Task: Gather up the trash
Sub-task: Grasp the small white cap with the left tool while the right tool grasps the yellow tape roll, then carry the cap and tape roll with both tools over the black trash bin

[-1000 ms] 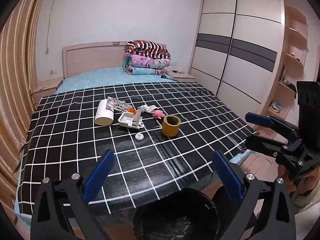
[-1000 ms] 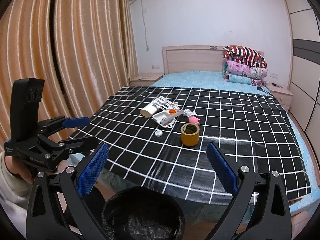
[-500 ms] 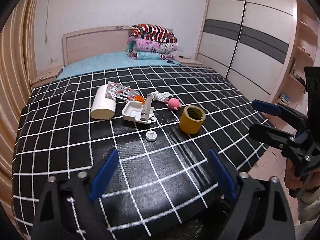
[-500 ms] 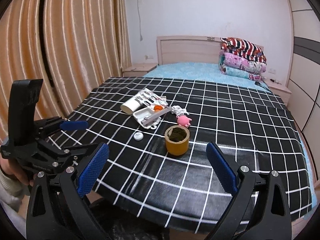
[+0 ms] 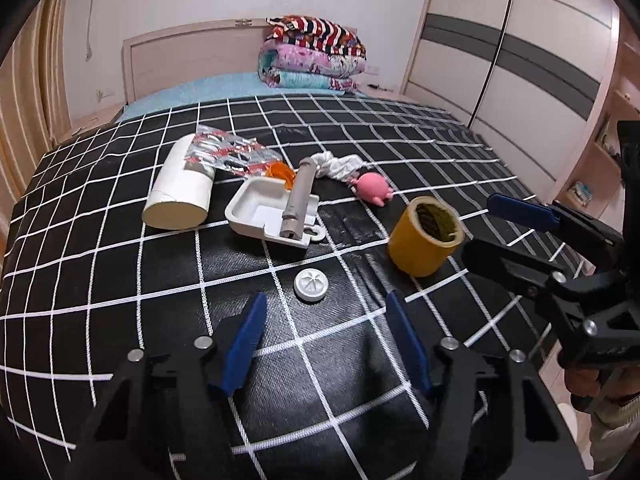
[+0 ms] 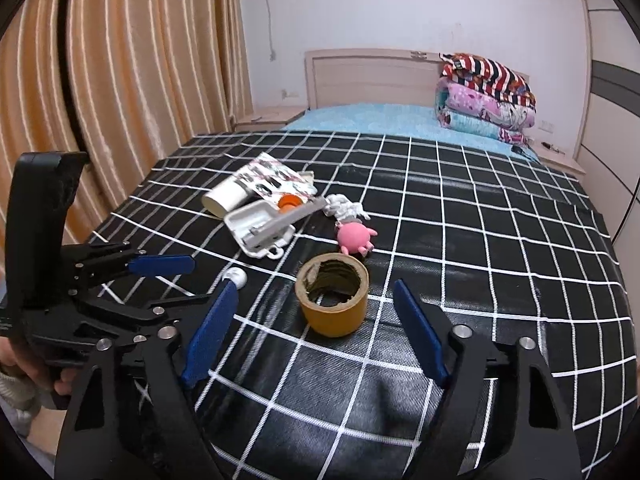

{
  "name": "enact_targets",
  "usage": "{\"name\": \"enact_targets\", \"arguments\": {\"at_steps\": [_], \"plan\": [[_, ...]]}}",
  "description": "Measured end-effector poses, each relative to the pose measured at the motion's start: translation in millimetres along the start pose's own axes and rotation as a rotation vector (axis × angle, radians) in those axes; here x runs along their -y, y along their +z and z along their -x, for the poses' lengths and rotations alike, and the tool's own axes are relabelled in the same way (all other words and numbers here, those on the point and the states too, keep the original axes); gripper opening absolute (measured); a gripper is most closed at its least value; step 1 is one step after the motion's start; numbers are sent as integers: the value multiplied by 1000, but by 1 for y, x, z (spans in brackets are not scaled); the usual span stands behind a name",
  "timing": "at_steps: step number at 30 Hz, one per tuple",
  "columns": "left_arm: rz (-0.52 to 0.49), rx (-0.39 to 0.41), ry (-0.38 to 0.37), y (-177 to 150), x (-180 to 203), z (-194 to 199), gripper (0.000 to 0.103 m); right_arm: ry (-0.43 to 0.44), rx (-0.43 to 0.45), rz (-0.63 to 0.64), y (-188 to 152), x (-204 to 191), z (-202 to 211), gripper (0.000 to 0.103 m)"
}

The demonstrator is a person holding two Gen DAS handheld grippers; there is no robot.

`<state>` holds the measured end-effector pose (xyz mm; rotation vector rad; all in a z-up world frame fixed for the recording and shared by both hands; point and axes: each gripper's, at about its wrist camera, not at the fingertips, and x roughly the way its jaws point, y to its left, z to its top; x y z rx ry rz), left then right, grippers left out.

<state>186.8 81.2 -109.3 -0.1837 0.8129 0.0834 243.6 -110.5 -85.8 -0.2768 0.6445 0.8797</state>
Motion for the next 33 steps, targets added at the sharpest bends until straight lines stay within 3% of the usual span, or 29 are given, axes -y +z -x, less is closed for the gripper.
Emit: {"name": "enact_targets", "arguments": {"at_steps": [9, 14, 16, 33], "plan": [[-3, -22, 28, 2, -1, -16, 39, -12, -41, 12, 0, 0, -26, 68], [19, -18, 32, 6, -4, -19, 20, -35, -58, 5, 1, 1, -36, 54], [-7, -16, 51, 5, -1, -19, 20, -45, -69, -4, 0, 3, -40, 48], [-24, 49, 4, -15, 10, 33, 20, -22, -17, -21, -10, -5, 1, 48]]}}
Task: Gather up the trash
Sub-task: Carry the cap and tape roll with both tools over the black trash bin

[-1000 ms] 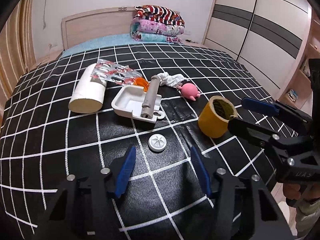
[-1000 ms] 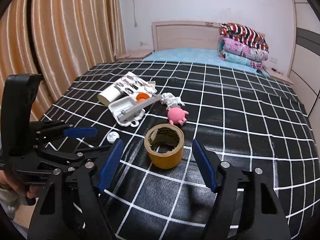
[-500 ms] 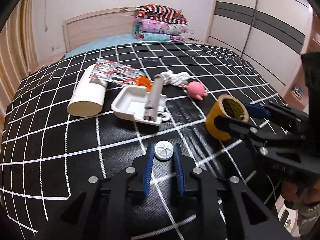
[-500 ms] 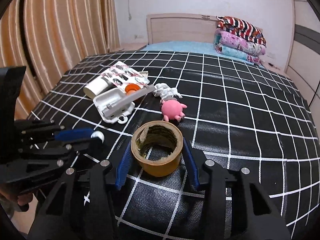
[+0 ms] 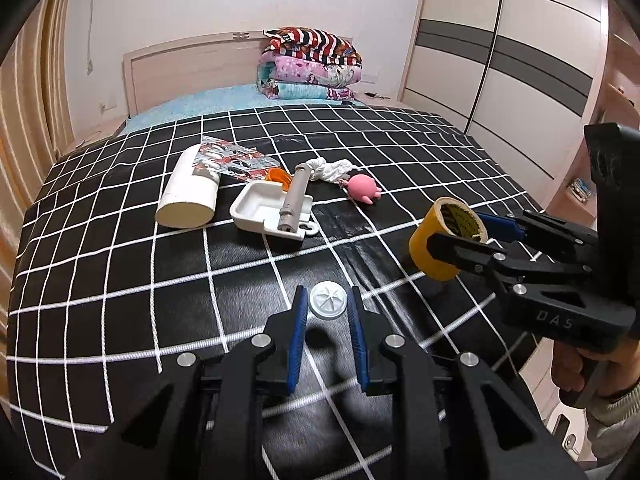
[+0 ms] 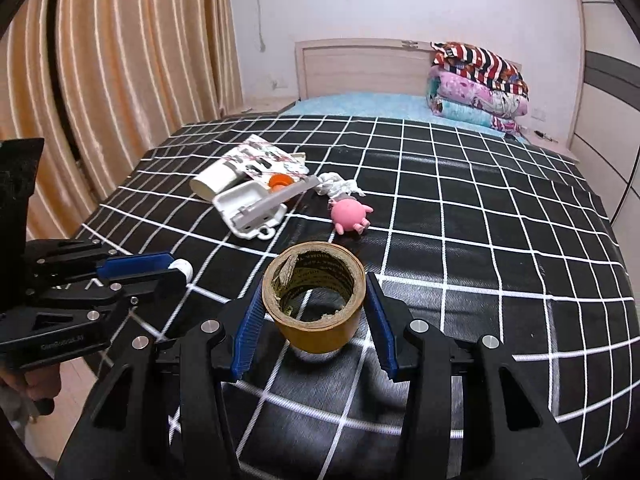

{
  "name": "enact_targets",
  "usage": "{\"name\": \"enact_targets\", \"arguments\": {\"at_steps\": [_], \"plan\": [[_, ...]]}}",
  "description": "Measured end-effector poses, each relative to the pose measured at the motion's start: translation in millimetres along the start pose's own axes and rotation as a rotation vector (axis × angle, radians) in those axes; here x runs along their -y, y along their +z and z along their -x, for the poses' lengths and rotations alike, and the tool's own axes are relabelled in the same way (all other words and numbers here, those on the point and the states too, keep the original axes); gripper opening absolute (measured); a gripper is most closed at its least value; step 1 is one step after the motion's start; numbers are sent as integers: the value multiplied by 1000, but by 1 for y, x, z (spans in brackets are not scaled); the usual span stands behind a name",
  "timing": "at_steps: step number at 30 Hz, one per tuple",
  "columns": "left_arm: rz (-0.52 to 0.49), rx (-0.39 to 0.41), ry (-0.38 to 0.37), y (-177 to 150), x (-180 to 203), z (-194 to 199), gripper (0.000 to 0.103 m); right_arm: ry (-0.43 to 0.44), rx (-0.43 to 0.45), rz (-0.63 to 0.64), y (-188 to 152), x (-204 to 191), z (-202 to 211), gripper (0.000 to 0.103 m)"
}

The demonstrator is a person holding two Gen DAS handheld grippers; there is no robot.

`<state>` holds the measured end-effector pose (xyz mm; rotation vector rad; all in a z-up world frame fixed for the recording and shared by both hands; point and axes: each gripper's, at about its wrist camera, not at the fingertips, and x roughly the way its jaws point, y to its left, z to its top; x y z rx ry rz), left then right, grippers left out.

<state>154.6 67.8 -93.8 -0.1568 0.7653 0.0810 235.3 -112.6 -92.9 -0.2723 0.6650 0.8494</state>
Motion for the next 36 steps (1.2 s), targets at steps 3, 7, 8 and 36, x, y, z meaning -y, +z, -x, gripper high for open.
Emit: {"name": "enact_targets", "arguments": {"at_steps": [3, 7, 8, 36], "plan": [[-2, 11, -6, -5, 5, 10, 20, 6, 10, 9, -3, -7, 10, 48], [-9, 22, -17, -12, 11, 25, 20, 20, 22, 36, -11, -20, 27, 48], [-7, 20, -19, -14, 12, 27, 20, 24, 22, 40, -13, -22, 31, 48], [-51, -155, -105, -115, 55, 35, 20, 170, -128, 110, -116, -68, 71, 48]]}}
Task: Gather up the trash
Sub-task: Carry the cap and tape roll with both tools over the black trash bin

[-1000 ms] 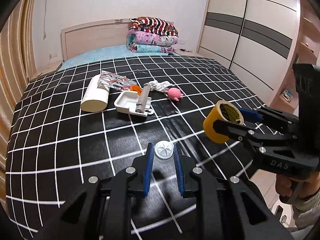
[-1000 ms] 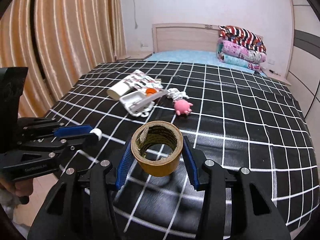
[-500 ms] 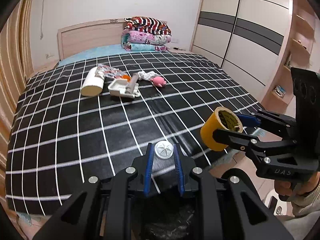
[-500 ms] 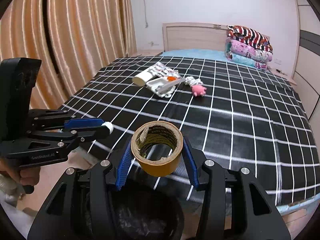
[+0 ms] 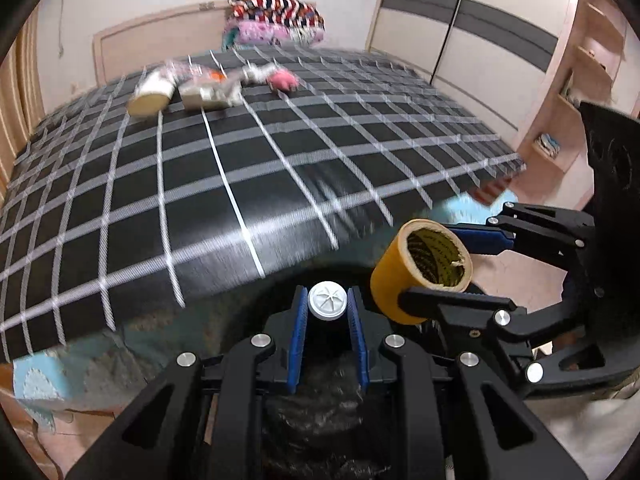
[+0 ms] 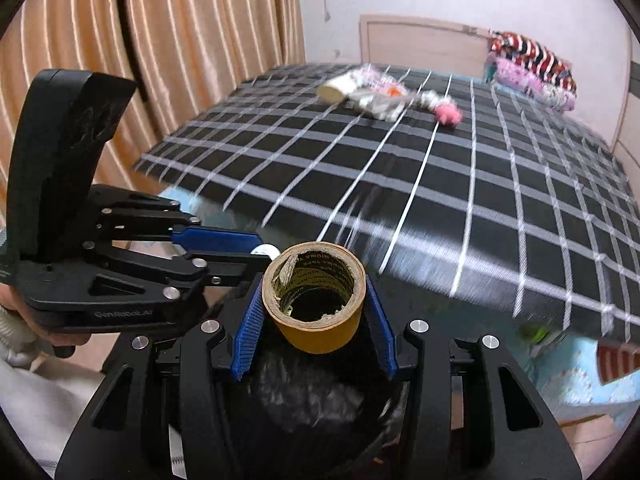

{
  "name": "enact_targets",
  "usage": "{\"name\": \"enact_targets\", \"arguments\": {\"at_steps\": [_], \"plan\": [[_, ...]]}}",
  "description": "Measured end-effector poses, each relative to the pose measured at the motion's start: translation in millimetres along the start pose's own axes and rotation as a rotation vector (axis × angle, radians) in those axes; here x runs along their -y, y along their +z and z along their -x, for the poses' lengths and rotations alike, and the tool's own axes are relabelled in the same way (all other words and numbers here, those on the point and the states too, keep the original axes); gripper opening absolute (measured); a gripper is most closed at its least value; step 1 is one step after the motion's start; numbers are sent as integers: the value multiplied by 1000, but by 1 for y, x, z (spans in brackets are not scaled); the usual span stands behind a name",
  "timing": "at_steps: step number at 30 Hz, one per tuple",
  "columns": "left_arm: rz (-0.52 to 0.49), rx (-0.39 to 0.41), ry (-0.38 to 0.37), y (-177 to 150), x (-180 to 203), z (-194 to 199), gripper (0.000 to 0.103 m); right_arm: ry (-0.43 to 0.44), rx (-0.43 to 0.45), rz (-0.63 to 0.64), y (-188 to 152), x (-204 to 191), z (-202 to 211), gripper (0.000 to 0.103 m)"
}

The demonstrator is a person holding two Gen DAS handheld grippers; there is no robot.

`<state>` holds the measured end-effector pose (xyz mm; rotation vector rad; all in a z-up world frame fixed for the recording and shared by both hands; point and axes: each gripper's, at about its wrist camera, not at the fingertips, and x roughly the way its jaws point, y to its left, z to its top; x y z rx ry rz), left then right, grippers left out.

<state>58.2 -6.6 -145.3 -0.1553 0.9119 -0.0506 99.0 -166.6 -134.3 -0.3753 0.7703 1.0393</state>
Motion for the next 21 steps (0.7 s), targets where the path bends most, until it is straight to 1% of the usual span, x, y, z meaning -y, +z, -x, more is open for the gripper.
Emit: {"name": "enact_targets", "arguments": {"at_steps": [11, 15, 16, 21], "plan": [[55, -160, -14, -47, -9, -48, 20, 27, -159, -44, -39, 1, -43, 48], [76, -206, -22, -56, -13, -61, 20, 21, -218, -64, -50, 4, -58, 48], [81, -215, -23, -58, -14, -64, 20, 6, -235, -64, -54, 4, -62, 48], [93, -256, -28, -60, -14, -74, 20, 5, -274, -81, -59, 6, -74, 48]]}}
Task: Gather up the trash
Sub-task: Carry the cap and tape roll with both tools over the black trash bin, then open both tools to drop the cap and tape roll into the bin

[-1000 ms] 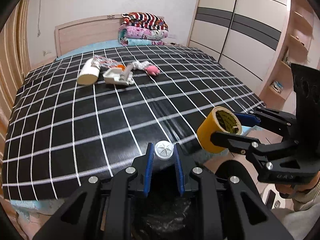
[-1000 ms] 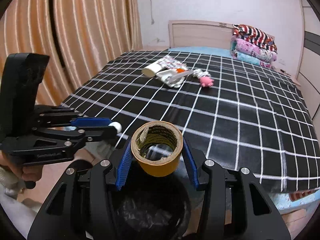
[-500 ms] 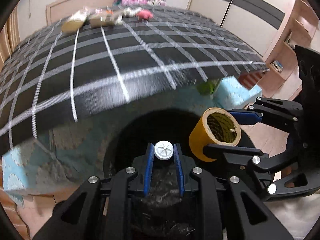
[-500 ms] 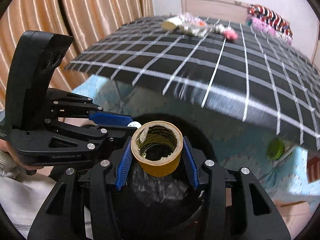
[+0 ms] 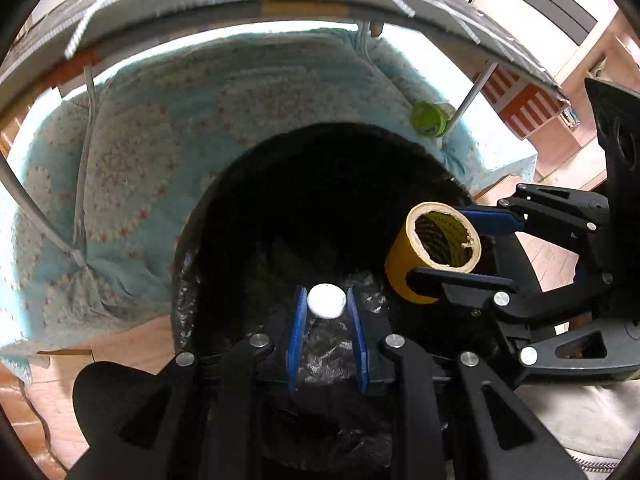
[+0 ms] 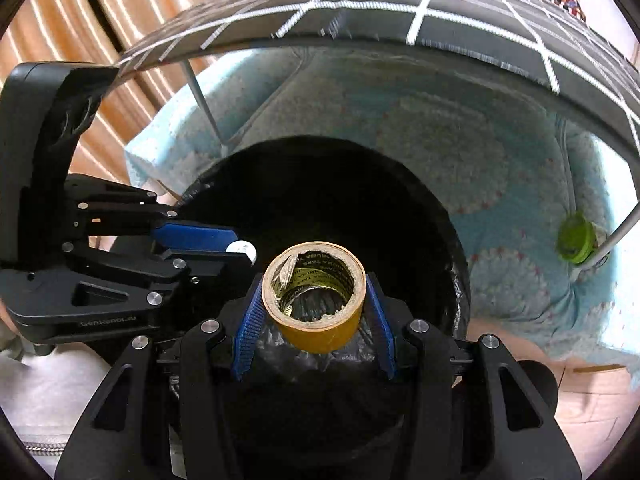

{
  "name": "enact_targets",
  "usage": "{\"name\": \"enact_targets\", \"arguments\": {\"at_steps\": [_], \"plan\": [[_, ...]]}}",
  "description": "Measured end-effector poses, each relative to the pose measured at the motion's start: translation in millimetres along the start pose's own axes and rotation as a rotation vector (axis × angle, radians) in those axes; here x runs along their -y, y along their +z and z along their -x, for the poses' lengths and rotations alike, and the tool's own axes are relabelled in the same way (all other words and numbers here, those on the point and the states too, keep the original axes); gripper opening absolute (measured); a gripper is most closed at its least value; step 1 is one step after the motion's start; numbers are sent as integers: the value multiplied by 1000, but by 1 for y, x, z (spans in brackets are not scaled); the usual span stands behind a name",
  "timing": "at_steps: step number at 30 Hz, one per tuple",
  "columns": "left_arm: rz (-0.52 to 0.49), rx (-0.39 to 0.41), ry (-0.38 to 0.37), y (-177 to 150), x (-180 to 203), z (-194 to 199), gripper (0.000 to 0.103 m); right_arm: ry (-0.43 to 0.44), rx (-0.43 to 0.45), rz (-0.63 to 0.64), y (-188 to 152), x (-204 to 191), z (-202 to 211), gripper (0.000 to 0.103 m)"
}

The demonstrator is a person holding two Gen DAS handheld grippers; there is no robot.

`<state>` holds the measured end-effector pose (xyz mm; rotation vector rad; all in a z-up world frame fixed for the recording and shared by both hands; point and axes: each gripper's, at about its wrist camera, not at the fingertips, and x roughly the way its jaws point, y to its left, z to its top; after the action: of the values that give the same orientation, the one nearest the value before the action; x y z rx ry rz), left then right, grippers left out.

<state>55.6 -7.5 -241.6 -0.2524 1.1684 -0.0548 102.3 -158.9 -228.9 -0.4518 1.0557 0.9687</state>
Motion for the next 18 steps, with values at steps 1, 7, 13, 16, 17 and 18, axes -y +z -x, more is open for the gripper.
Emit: {"name": "enact_targets", "arguments": {"at_steps": [1, 7, 13, 16, 17, 18], "plan": [[-1, -3, 0, 0, 0, -2, 20, 2, -10, -3, -1, 1, -2, 48], [-1, -38, 2, 0, -1, -8, 22, 8, -34, -2, 2, 0, -8, 48], [4, -23, 9, 1, -3, -4, 42, 6, -25, -11, 4, 3, -5, 48], [-8, -3, 7, 2, 0, 3, 42, 5, -9, -15, 5, 4, 0, 48], [-11, 2, 8, 3, 0, 4, 42, 7, -2, -16, 6, 5, 2, 48], [-15, 10, 9, 3, 1, 7, 42, 7, 5, -15, 6, 5, 4, 48]]}}
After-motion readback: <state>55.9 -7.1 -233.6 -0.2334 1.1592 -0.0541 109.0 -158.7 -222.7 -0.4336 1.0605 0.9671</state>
